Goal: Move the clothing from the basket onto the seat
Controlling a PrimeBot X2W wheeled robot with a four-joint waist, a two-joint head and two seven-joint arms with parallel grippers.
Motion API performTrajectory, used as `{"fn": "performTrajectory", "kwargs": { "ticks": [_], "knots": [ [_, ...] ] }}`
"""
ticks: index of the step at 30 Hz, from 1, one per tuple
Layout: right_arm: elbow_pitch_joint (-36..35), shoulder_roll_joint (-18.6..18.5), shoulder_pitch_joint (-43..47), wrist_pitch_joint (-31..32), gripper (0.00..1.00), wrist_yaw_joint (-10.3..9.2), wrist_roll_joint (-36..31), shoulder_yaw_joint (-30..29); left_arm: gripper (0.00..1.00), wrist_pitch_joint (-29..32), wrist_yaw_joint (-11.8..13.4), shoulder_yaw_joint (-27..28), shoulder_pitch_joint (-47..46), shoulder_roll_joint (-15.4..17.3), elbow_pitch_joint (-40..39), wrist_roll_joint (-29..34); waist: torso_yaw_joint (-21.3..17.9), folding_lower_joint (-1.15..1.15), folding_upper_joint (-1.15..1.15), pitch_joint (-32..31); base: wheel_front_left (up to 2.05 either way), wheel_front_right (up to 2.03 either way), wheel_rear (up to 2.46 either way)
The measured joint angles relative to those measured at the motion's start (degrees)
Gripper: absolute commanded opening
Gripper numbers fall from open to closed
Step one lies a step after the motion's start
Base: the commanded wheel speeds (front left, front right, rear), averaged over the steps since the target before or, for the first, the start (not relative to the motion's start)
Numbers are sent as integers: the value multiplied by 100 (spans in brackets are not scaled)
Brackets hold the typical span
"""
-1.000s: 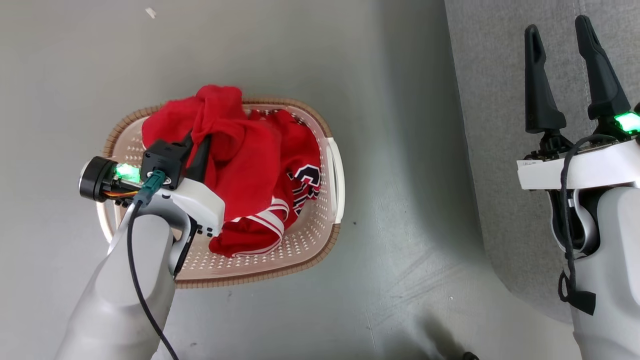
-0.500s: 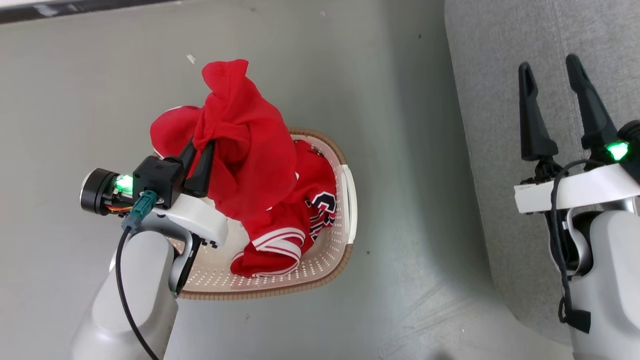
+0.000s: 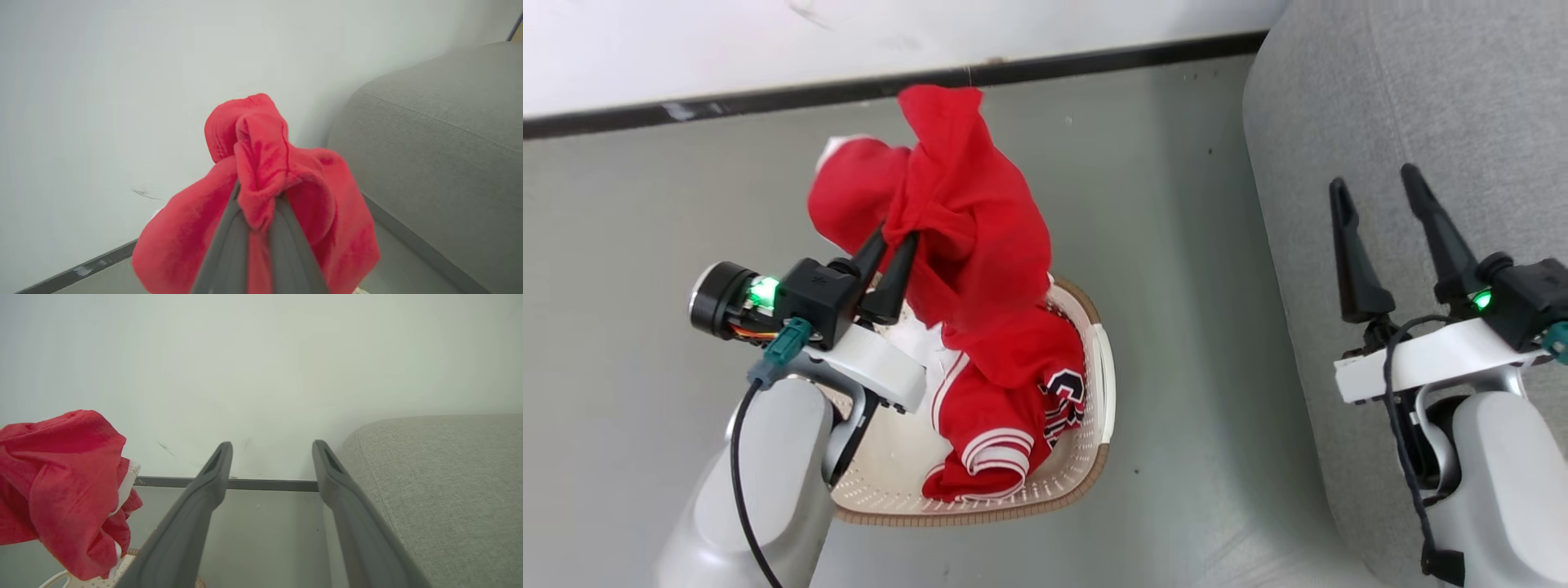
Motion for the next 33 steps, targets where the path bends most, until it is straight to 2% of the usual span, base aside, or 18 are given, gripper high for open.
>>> {"fn": "performTrajectory", "kwargs": {
  "ticks": [7,15,27,33],
  "knots": [
    [130,-2,211,0,100,0,-108,304,0,29,-118,-226,0,-34,5,-170,42,0,0,-457,0,0,0],
    [335,-21,477,0,100,0,-156,978,0,289,-185,-583,0,-90,49,-297,55,0,0,-967,0,0,0],
    [537,-252,833,0,100,1,385,1853,0,689,-258,-1100,9,-134,79,-594,-6,0,0,-1654,0,0,0],
    [606,-379,1006,0,100,1,793,2582,0,837,-266,-1299,54,-147,46,-737,-60,0,0,-1938,0,0,0]
  ]
}}
